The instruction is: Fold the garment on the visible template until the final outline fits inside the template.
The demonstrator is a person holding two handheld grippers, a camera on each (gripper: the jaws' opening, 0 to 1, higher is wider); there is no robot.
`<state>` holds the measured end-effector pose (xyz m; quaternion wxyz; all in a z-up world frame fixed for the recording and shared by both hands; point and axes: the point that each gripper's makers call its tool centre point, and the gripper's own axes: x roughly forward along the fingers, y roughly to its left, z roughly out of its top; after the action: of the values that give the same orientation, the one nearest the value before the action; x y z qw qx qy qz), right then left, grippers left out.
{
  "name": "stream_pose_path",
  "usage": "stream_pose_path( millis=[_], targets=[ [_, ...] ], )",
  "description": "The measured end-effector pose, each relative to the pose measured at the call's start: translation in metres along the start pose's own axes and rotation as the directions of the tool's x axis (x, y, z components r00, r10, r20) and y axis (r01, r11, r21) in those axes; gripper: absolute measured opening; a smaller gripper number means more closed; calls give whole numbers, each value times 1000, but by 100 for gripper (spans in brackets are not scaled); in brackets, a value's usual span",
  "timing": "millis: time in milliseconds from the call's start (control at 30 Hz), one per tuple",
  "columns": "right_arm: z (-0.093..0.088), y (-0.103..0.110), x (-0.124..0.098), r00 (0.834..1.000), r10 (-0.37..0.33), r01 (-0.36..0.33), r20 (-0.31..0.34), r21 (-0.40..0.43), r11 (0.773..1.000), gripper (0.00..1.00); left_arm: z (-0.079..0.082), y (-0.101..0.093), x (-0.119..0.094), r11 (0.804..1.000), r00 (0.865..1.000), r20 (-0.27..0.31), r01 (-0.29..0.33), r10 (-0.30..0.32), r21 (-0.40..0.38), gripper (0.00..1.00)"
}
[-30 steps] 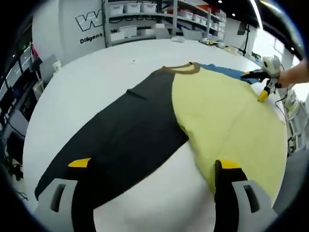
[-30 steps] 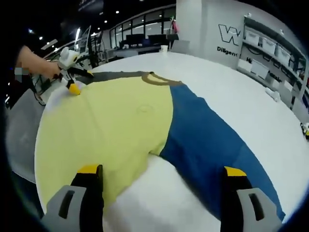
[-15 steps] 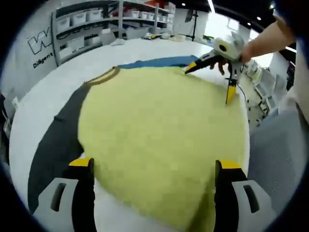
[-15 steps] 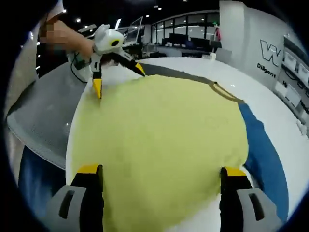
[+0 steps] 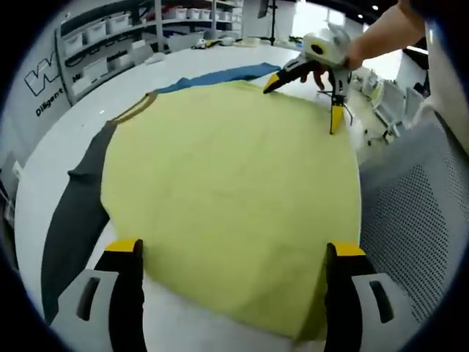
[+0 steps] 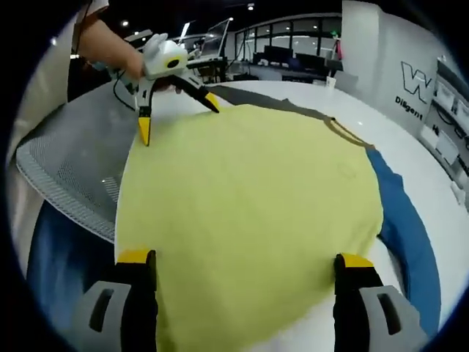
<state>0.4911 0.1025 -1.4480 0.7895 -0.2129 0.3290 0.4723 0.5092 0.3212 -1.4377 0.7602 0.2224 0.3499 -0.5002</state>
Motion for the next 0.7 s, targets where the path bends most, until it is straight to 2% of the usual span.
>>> stream_pose_path(
  millis=[67, 133, 200, 233, 267, 300, 333, 400, 600, 700],
  targets=[
    [5, 6, -1, 1000, 17, -17, 9, -2, 1000, 100, 8, -1, 0, 1000, 1000, 2, 6, -6, -2, 100],
    [1, 15, 0, 999, 39, -39, -4, -34, 999, 100, 5, -7, 6, 999, 999, -18, 32, -31, 22, 100],
    [-11, 25, 0, 997, 61, -64, -44, -70, 995, 100, -16, -17, 11, 997, 994, -89, 66, -62, 39, 100],
    [-9, 29, -1, 998, 70, -70, 6, -2, 998, 100, -29, -17, 8, 991, 991, -125, 70, -56, 116, 100],
    [-16, 25, -4, 999, 38, -38, -3, 21, 999, 100, -21, -17, 14, 999, 998, -34, 52, -52, 4, 100],
    [-17, 24, -6, 999, 43, -43, 6, -2, 999, 100, -22, -8, 12, 1000, 999, -24, 26, -26, 2, 100],
    [-20, 24, -8, 999, 42, -42, 6, -4, 999, 100, -27, -5, 12, 1000, 999, -20, 29, -28, 12, 100],
    [-23, 26, -12, 999, 38, -38, 13, -3, 999, 100, -25, -7, 3, 1000, 1000, 0, 22, -22, 3, 100],
    [-26, 25, -15, 999, 31, -31, -9, 5, 1000, 100, -24, -6, 1, 1000, 998, -54, 18, -18, 3, 100],
    [-21, 19, -23, 1000, 3, -3, 15, 42, 999, 100, -18, -5, -8, 1000, 1000, -27, 2, -2, -22, 100]
  ],
)
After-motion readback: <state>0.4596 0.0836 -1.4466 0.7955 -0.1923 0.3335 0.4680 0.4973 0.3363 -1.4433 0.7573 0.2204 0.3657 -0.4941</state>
